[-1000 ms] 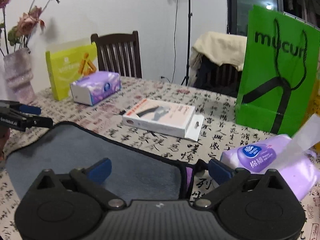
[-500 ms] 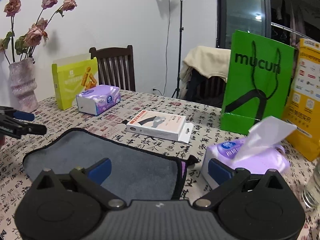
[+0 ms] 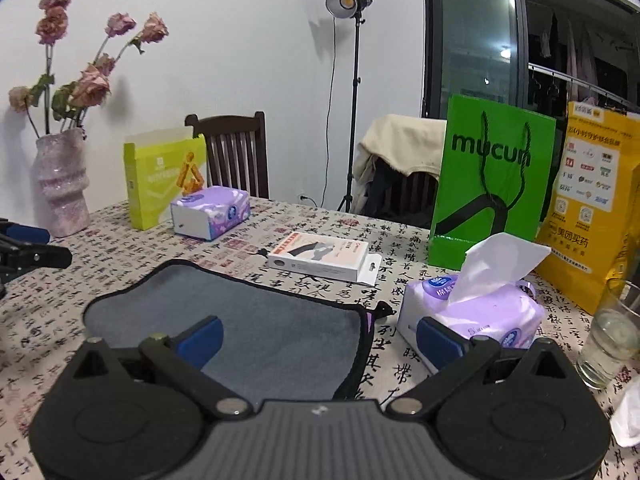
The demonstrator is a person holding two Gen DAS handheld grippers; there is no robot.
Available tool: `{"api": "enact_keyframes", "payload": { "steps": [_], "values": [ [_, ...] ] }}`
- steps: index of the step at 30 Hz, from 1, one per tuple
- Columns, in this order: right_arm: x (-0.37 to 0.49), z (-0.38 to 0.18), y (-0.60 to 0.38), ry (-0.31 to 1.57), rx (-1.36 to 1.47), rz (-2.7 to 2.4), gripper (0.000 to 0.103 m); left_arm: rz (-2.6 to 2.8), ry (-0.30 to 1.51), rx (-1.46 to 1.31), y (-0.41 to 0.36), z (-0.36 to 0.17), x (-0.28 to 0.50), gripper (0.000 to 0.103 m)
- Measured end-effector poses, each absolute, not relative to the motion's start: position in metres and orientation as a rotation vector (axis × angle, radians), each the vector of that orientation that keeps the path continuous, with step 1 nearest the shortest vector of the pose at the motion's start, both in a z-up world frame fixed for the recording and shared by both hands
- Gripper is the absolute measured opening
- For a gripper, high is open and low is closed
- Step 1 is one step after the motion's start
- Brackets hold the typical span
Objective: Fold towel
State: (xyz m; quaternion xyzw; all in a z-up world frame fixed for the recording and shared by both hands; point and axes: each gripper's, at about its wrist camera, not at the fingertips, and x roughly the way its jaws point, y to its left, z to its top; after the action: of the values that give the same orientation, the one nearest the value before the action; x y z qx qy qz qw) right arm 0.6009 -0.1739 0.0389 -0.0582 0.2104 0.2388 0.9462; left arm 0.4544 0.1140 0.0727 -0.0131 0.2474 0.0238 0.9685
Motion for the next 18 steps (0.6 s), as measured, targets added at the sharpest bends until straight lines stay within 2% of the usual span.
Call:
{"api": "enact_keyframes", "payload": {
  "steps": [18],
  "values": [
    [0.480, 0.049, -0.183, 0.357, -0.153, 0.507, 0.103, 0.055, 0.419, 0.006, 0.085, 0.076, 0.330, 0.103]
  ]
}}
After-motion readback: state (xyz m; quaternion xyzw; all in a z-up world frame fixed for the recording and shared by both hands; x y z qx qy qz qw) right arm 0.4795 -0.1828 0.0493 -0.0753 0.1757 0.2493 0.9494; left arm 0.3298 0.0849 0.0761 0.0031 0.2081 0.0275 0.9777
